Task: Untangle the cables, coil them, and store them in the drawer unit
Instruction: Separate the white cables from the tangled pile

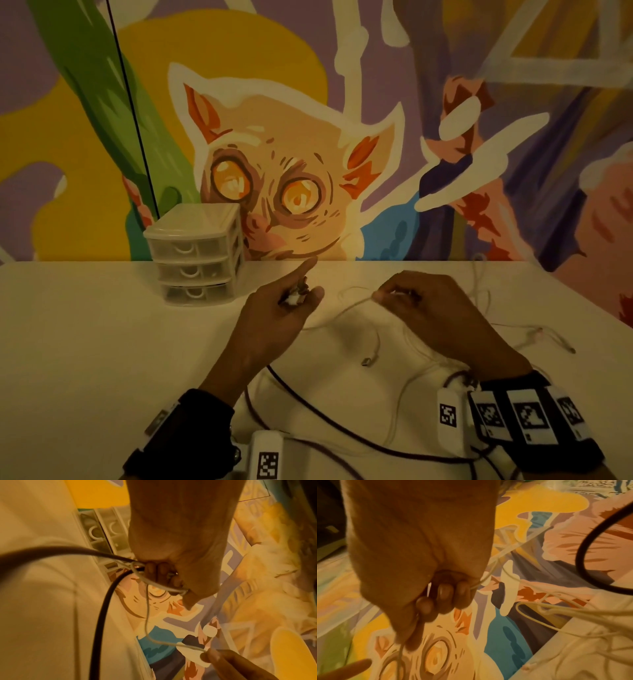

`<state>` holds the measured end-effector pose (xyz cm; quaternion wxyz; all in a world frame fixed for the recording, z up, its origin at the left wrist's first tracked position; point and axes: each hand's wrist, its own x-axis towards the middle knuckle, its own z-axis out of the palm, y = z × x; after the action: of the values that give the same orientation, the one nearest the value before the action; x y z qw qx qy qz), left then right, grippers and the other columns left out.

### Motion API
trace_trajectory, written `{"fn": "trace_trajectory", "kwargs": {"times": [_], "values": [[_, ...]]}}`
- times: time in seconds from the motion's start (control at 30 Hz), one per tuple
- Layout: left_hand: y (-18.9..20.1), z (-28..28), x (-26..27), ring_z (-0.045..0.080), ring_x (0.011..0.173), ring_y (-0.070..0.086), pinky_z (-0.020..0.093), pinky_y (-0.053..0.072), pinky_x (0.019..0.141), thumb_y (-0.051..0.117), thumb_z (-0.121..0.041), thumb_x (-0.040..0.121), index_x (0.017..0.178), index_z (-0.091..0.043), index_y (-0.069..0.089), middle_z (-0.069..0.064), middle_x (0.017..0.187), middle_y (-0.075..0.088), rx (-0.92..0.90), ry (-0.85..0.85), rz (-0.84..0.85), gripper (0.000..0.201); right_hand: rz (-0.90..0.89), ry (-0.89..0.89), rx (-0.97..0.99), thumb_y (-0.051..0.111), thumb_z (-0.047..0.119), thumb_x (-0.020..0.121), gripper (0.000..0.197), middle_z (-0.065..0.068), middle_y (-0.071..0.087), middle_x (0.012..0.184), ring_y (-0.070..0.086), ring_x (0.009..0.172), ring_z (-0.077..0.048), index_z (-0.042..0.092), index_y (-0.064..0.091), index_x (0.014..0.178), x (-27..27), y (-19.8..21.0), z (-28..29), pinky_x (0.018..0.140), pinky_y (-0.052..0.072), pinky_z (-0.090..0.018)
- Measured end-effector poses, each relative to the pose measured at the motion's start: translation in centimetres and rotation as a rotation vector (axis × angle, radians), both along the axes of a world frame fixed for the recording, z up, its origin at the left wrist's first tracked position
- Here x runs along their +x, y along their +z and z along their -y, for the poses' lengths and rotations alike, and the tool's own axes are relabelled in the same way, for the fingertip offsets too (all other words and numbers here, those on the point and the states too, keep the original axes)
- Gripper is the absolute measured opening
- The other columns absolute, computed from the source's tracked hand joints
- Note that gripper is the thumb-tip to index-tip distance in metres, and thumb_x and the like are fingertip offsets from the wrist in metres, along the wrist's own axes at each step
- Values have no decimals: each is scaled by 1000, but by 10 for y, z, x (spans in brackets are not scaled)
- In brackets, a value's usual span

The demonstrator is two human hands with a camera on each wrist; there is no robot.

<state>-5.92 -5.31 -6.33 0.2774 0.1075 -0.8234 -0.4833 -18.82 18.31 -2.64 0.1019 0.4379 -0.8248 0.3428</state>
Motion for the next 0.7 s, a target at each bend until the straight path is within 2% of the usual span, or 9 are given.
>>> {"fn": "trace_trajectory", "kwargs": {"times": [0.03, 0.1, 0.2, 0.27, 0.37, 0.43, 0.53, 0.63, 0.7], "values": [[1, -2, 1, -8, 108, 65, 13, 45, 101, 70, -59, 93, 140, -60, 60, -29, 101, 71, -47, -28, 8, 48, 33, 66, 29, 70, 46, 96, 17, 18, 73, 84, 68, 82, -3, 31, 79, 95, 3, 0, 2, 71, 51, -23], [-1, -8, 2, -8, 111, 66, 20, 50, 101, 63, -72, 92, 128, -60, 68, -34, 108, 73, -162, -81, 51, 38, 118, 159, 10, 74, 44, 94, 15, 17, 76, 91, 71, 86, -6, 31, 81, 95, 13, 4, 6, 78, 55, -27], [-7, -13, 1, 0, 102, 71, 39, 56, 95, 58, -75, 89, 98, -45, 80, -24, 102, 79, -195, -126, 68, 38, 182, 175, -75, 70, 54, 90, 23, 10, 77, 92, 72, 87, -12, 33, 80, 96, 22, 6, 9, 83, 57, -37], [-4, -14, 0, -2, 93, 70, 37, 53, 87, 58, -73, 94, 88, -36, 78, -22, 92, 78, -146, -150, 54, 43, 193, 145, -123, 68, 59, 88, 27, 7, 75, 86, 70, 81, -12, 35, 79, 97, 23, 6, 9, 81, 58, -38], [5, -13, 1, -8, 78, 64, 28, 43, 82, 52, -69, 94, 86, -27, 75, -24, 79, 73, 18, -55, 35, 49, 210, 108, -151, 72, 54, 90, 19, 4, 68, 77, 63, 70, -9, 36, 74, 97, 20, 8, 5, 71, 52, -25], [7, -7, 1, -3, 63, 59, 30, 39, 86, 49, -65, 100, 88, -23, 71, -22, 62, 65, 158, 20, -10, 49, 170, 81, -93, 72, 52, 92, 18, 7, 69, 76, 65, 72, -7, 34, 72, 90, 15, 9, -2, 70, 49, -18], [8, 5, 3, 3, 60, 45, 38, 33, 84, 48, -59, 105, 92, -19, 70, -21, 51, 54, 280, 90, -104, 47, 44, -56, -113, 65, 55, 93, 26, 8, 72, 78, 66, 76, -8, 30, 71, 87, 0, 11, -13, 72, 53, -24], [9, 6, 4, -1, 65, 51, 33, 39, 85, 55, -50, 106, 91, -22, 75, -23, 58, 62, 171, 119, -40, 37, -74, -194, -408, 63, 43, 100, 16, 8, 63, 77, 59, 72, -6, 29, 69, 94, -10, 18, -20, 63, 46, -19], [5, 7, 1, -3, 86, 65, 31, 46, 92, 62, -43, 105, 98, -32, 79, -22, 84, 73, 88, 111, 15, 21, -95, -143, -353, 59, 34, 104, 11, 13, 59, 84, 57, 78, 2, 36, 70, 103, -10, 18, -18, 68, 42, -10]]}}
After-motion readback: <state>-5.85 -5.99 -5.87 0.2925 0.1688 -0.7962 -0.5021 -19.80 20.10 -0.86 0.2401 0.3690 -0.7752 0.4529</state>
